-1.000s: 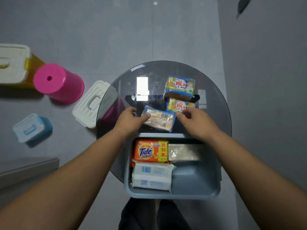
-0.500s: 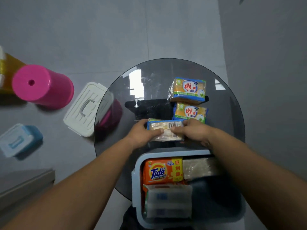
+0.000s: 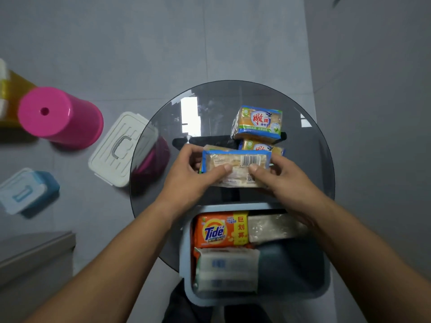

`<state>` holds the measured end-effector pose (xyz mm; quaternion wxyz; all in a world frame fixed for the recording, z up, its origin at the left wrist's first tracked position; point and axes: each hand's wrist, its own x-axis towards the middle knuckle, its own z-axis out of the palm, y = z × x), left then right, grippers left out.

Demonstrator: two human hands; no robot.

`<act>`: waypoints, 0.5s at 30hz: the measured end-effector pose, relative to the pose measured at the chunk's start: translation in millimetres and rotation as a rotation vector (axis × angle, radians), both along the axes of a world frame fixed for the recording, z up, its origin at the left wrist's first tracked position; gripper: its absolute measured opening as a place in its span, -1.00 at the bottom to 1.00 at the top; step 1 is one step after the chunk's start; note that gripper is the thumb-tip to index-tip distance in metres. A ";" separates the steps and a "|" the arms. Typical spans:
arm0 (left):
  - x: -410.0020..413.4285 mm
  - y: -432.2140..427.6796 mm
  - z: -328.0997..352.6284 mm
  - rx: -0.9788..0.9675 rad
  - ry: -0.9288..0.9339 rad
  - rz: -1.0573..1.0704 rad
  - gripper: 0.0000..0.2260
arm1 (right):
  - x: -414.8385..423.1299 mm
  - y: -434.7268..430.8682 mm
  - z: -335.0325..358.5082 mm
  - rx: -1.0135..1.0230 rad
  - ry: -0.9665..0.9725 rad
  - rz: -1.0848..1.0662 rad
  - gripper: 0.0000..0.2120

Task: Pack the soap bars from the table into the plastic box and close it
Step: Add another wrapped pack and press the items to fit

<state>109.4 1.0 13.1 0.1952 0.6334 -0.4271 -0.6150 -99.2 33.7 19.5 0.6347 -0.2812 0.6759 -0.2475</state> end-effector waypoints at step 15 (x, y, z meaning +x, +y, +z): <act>-55.1 115.8 62.3 0.106 -0.025 -0.101 -0.38 | -41.5 123.5 58.5 0.013 -0.327 -0.515 -0.50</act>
